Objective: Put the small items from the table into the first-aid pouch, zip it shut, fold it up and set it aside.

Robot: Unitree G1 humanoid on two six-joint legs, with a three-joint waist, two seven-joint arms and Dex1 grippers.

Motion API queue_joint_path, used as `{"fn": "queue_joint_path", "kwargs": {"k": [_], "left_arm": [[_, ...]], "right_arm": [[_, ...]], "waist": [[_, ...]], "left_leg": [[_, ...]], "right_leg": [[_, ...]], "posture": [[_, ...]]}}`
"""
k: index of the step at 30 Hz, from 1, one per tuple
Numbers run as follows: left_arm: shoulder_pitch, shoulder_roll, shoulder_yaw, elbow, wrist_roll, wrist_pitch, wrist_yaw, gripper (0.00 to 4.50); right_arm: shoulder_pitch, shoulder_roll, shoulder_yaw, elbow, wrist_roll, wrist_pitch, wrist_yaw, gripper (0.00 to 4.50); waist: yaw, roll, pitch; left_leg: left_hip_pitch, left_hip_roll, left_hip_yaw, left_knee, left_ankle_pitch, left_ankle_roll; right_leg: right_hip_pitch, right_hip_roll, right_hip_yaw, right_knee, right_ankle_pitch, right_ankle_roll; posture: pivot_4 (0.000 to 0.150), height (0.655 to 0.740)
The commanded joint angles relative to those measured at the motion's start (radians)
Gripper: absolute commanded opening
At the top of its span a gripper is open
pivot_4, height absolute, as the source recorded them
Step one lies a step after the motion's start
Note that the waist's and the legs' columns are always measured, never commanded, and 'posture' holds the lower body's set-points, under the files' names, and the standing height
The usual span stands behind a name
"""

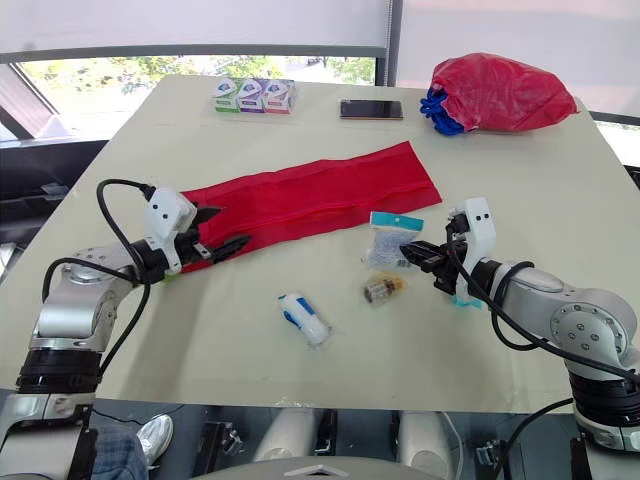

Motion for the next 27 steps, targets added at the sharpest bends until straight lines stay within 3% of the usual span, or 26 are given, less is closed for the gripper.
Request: {"fn": "queue_joint_path", "kwargs": {"k": [1, 11, 14, 15, 16, 21, 23, 27], "left_arm": [[-0.020, 0.034, -0.016, 0.045, 0.073, -0.073, 0.005, 4.36], [-0.095, 0.000, -0.049, 0.170, 0.146, -0.158, 0.028, 4.36], [-0.105, -0.009, -0.067, 0.191, 0.165, -0.187, 0.019, 3.61], [-0.107, -0.008, -0.072, 0.197, 0.173, -0.200, 0.017, 3.05], [-0.109, -0.006, -0.074, 0.205, 0.179, -0.212, 0.018, 2.90], [-0.116, 0.005, -0.074, 0.243, 0.205, -0.277, 0.025, 0.70], [-0.117, 0.004, -0.073, 0.253, 0.213, -0.296, 0.026, 0.02], [-0.112, -0.003, -0.069, 0.257, 0.220, -0.333, 0.030, 0.02]], "right_arm": [[-0.007, 0.002, -0.045, -0.045, 0.006, -0.018, -0.001, 0.00], [0.011, 0.012, -0.048, -0.061, -0.003, -0.029, -0.009, 0.00], [0.006, 0.020, -0.046, -0.060, -0.003, -0.027, -0.011, 0.00], [0.003, 0.023, -0.045, -0.060, -0.002, -0.026, -0.012, 0.00], [0.001, 0.024, -0.046, -0.058, 0.001, -0.023, -0.013, 0.00], [-0.002, 0.023, -0.050, -0.054, 0.003, -0.014, -0.010, 0.00], [-0.002, 0.022, -0.049, -0.054, 0.004, -0.012, -0.009, 0.00], [-0.001, 0.022, -0.046, -0.056, 0.004, -0.010, -0.010, 0.00]], "waist": [[0.000, 0.000, 0.000], [0.000, -0.001, -0.001], [0.000, -0.001, -0.001], [0.000, -0.001, -0.001], [0.000, -0.001, -0.001], [0.000, -0.001, -0.001], [0.000, -0.001, -0.001], [0.000, -0.001, -0.001]], "left_leg": [[0.000, 0.000, 0.000, 0.000, 0.000, 0.000], [0.000, 0.000, 0.000, 0.000, 0.000, 0.000], [0.000, 0.000, 0.000, 0.000, 0.000, 0.000], [0.000, 0.000, 0.000, 0.000, 0.000, 0.000], [0.000, 0.000, 0.000, 0.000, 0.000, 0.000], [0.000, 0.001, 0.000, 0.000, 0.000, 0.000], [0.000, 0.001, 0.000, 0.000, 0.000, 0.000], [0.000, 0.001, 0.000, 0.000, 0.000, 0.000]], "right_leg": [[0.000, 0.000, 0.000, 0.000, 0.000, 0.000], [0.000, -0.001, 0.000, 0.000, 0.000, 0.000], [0.000, -0.001, 0.000, 0.000, 0.001, 0.001], [0.000, 0.000, 0.000, 0.000, 0.001, 0.002], [0.000, 0.000, -0.001, 0.000, 0.002, 0.003], [0.000, 0.000, -0.001, 0.001, 0.002, 0.002], [0.000, 0.000, -0.001, 0.001, 0.002, 0.002], [0.000, -0.001, -0.001, 0.001, 0.002, 0.003]], "posture": [[0.150, 0.7400], [0.150, 0.7400], [0.150, 0.7400], [0.150, 0.7400], [0.150, 0.7400], [0.150, 0.7400], [0.150, 0.7400], [0.150, 0.7400]]}}
